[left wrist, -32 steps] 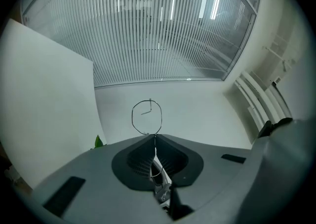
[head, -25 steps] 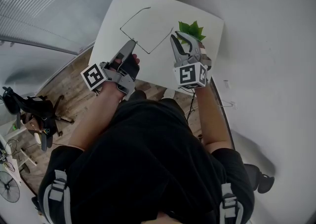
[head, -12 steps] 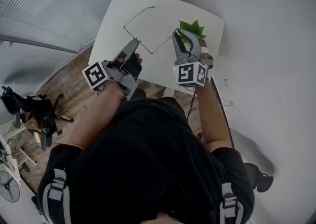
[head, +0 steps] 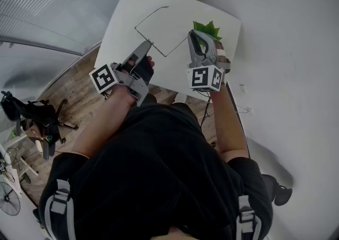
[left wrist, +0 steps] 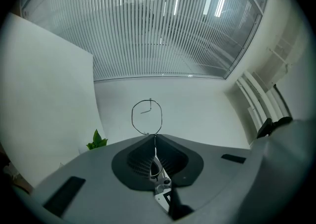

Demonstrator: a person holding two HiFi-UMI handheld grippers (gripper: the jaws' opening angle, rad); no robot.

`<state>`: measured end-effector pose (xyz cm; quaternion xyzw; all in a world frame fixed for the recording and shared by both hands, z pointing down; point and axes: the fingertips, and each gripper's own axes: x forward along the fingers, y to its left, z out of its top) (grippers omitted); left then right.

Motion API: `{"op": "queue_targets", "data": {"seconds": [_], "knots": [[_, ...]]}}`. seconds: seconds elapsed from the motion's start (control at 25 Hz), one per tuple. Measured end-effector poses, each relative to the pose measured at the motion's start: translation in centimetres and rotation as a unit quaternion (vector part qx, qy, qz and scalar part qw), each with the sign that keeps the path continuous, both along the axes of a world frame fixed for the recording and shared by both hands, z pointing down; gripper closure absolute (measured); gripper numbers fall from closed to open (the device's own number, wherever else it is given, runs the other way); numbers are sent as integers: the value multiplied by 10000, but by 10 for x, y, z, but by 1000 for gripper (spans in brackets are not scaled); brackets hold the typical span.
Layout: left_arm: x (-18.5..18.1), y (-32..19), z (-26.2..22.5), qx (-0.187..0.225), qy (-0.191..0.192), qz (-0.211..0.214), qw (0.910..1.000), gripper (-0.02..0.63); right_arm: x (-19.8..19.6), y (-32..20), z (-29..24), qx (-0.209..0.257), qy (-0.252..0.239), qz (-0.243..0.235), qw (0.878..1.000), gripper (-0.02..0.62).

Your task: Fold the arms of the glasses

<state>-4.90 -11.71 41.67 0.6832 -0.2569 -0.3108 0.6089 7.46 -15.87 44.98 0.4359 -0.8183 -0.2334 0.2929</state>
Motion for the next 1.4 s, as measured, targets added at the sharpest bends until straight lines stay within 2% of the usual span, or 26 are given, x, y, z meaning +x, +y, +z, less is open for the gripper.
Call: {"op": "queue_targets", "data": {"seconds": [1.4], "knots": [[16,4,6,-154,-62,722,9973,592,-22,-4,-3,269,391,-334,9983,557]]}}
